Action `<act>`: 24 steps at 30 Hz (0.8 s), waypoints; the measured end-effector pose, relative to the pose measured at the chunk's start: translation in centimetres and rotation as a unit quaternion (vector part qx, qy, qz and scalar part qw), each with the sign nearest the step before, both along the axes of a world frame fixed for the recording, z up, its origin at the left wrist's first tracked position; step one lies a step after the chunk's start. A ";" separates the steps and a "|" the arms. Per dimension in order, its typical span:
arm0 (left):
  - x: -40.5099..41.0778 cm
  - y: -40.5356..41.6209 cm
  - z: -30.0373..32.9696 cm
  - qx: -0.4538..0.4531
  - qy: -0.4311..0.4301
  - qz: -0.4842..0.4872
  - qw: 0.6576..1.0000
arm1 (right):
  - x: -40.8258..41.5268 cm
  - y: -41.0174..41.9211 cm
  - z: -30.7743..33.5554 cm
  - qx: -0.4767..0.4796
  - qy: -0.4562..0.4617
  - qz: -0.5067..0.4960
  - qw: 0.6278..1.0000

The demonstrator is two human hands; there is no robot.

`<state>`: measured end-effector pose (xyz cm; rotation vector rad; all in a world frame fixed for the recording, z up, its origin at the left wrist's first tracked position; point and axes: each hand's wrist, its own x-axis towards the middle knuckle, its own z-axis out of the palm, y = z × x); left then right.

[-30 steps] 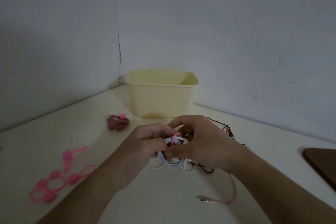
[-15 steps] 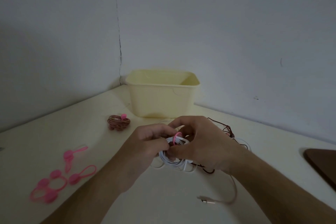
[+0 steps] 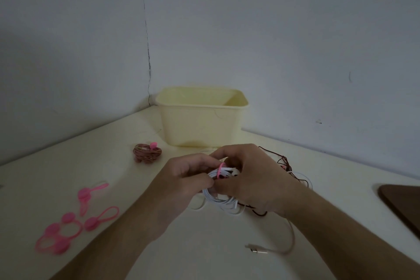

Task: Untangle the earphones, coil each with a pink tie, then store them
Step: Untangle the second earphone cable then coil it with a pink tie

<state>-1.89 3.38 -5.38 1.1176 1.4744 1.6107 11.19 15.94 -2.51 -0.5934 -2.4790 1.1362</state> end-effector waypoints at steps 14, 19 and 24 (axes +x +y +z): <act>-0.1 0.0 0.0 -0.015 0.007 0.007 1.000 | 0.2 0.5 0.2 0.007 -0.009 0.005 1.000; 0.0 0.0 0.0 -0.018 0.006 0.025 0.999 | 0.2 0.6 0.2 -0.002 -0.008 0.014 1.000; 0.0 0.1 -0.1 -0.004 0.006 0.029 1.000 | 0.3 0.9 0.2 -0.019 -0.004 0.022 1.000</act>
